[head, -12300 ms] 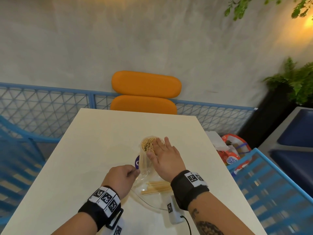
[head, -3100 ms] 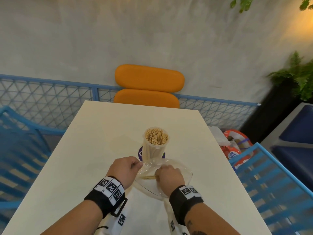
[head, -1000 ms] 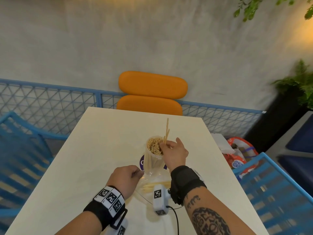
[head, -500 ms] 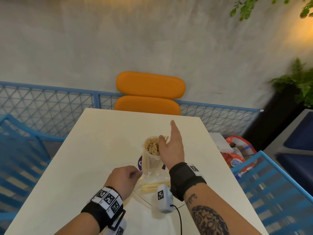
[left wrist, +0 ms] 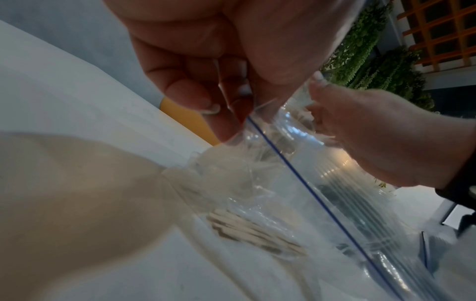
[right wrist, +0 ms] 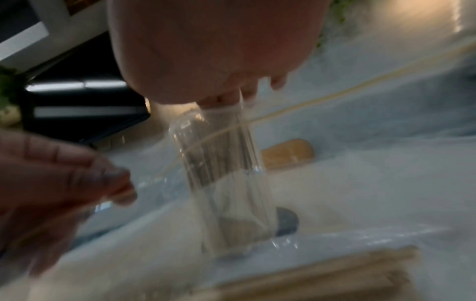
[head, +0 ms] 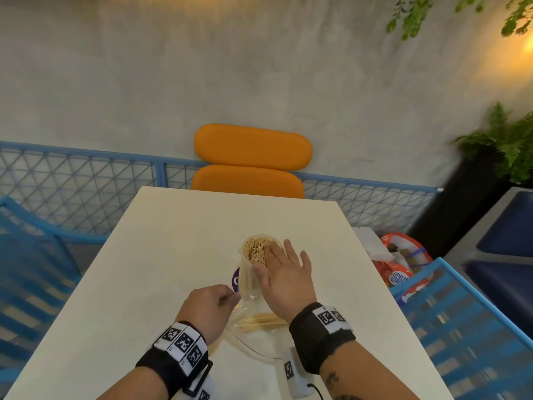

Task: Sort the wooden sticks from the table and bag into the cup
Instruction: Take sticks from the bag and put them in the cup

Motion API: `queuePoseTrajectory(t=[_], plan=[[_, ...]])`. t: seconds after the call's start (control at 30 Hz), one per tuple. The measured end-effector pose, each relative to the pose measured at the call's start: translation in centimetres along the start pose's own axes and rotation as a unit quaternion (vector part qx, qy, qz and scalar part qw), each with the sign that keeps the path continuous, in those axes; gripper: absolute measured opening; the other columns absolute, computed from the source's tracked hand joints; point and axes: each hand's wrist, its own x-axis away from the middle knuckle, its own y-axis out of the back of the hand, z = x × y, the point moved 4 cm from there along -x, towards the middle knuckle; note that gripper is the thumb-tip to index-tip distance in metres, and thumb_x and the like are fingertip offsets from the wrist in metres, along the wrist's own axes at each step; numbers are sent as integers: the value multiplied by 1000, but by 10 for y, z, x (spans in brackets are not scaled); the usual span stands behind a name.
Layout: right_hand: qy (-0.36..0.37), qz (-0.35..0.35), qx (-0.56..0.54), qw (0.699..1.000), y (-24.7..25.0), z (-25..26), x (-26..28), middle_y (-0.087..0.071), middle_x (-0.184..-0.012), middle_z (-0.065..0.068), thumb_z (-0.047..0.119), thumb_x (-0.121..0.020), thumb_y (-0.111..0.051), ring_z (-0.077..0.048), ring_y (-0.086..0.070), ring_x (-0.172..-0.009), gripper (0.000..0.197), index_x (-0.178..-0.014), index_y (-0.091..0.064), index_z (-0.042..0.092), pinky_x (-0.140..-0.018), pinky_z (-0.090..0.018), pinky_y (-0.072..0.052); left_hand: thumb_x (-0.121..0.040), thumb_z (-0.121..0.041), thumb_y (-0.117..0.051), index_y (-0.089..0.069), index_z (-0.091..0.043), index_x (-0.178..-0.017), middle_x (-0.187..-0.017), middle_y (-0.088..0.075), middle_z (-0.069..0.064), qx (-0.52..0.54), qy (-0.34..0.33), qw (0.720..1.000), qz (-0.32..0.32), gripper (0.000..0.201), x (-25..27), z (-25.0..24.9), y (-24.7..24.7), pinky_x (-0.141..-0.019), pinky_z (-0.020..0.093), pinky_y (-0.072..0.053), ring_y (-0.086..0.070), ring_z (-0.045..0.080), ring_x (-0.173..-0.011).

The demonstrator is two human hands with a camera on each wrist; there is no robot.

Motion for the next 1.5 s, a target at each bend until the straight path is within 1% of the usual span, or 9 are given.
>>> queuePoseTrajectory(t=[0.13,0.23,0.33,0.43,0.5,0.57,0.73,1.0,1.5], plan=[[10,-5,-30,999,3,-6,3,-18,-165,10,66,-91,6,-16,6,-154,83,-156,-26,27,-123,-48,-3,-95,-45,-58,-65,-30,-73,-68,-68,-8,-6,-2,1000,3,28,0,-1,0,-68,25,-51,-63,8,-69],[-4,-93,-135,986,20,-13,9,-39,-156,9,59,-100,-13,-15,-19,-150,66,-150,-40,27,-120,-42,-20,-95,-44,-58,-64,-27,-72,-65,-65,-4,-4,-8,1000,-6,30,1,-3,2,-66,26,-49,-61,11,-67],[-29,-173,-293,940,37,-21,29,-69,-106,11,24,-98,-47,-5,-60,-101,28,-116,-68,25,-91,-29,-49,-96,-45,-57,-66,-26,-75,-66,-65,-4,-15,-9,1000,-7,30,2,-1,2,-69,27,-50,-61,10,-69],[-34,-4,-392,919,29,-14,48,-70,-74,2,1,-83,-48,-10,-62,-68,32,-83,-72,23,-70,-33,-54,-96,-45,-56,-68,-26,-79,-69,-66,-5,-14,-9,1000,-3,28,3,-2,1,-70,26,-51,-62,10,-70],[-28,116,-290,949,9,-11,56,-73,-86,2,4,-83,-47,-12,-65,-79,34,-84,-76,23,-80,-34,-55,-96,-45,-57,-69,-27,-81,-69,-66,-6,-15,-12,1000,-5,26,3,-3,1,-67,24,-48,-61,8,-70],[-9,186,-136,973,-17,-10,56,-70,-112,1,7,-89,-46,-17,-64,-103,39,-108,-75,25,-95,-31,-51,-96,-45,-57,-69,-29,-82,-69,-66,-7,-16,-15,1000,-1,24,4,-4,-1,-65,22,-45,-60,6,-70],[-11,221,-21,975,-79,-22,44,-45,-149,-1,7,-92,-51,-25,-45,-134,61,-149,-37,25,-110,-41,-42,-97,-43,-56,-68,-30,-81,-70,-67,-7,-13,-15,1000,15,23,6,-4,-4,-69,24,-49,-62,7,-71],[36,172,181,968,-82,-14,43,-55,-119,-8,10,-93,-45,-32,-53,-110,31,-117,-64,16,-92,-43,-41,-97,-45,-55,-68,-29,-81,-72,-65,-8,-26,-21,999,2,25,3,-3,1,-67,24,-45,-60,7,-73],[86,180,111,974,-78,-13,68,-59,-111,-10,12,-97,-49,-30,-52,-110,26,-113,-69,9,-88,-40,-50,-96,-43,-57,-67,-26,-79,-70,-67,-4,-18,-12,1000,9,27,12,-6,3,-73,30,-53,-63,13,-72]])
